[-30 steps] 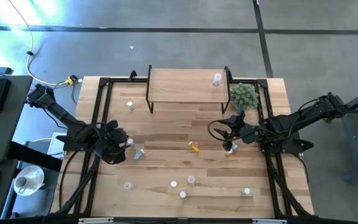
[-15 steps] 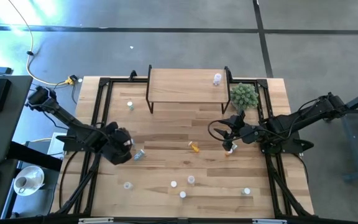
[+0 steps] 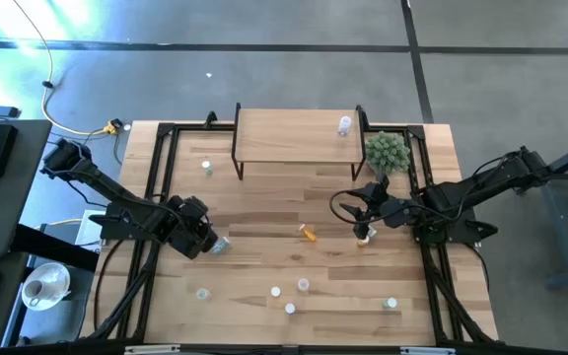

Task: Pick and place medicine bottles onto shelf by color
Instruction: Put the top left blue pill bottle on the shelf

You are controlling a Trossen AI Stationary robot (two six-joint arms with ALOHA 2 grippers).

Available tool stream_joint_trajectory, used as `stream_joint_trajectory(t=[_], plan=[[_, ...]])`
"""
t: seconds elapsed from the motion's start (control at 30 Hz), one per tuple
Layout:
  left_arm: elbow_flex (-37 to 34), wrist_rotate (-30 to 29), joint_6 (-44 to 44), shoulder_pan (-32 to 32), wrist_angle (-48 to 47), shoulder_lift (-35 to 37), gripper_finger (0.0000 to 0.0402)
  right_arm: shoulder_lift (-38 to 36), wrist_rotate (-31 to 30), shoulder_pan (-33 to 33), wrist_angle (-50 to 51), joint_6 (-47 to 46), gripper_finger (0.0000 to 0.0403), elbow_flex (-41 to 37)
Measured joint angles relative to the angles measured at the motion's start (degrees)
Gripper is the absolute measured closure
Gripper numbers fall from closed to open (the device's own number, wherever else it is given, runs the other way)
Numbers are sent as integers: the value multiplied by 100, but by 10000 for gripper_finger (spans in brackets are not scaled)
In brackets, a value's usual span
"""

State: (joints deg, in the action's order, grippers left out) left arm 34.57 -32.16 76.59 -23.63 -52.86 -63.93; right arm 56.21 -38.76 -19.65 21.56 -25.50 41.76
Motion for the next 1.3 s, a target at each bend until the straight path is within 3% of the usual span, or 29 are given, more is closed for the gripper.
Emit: stream_joint_trajectory(t=[0.2,0.87,1.3], plan=[[0,199,568,141,-1,-169,200,0,0,1,0,0,213,0],[2,574,637,233,59,-572,202,2,0,0,0,0,213,0],[1,620,531,220,66,-572,289,2,-1,-2,2,0,213,0]])
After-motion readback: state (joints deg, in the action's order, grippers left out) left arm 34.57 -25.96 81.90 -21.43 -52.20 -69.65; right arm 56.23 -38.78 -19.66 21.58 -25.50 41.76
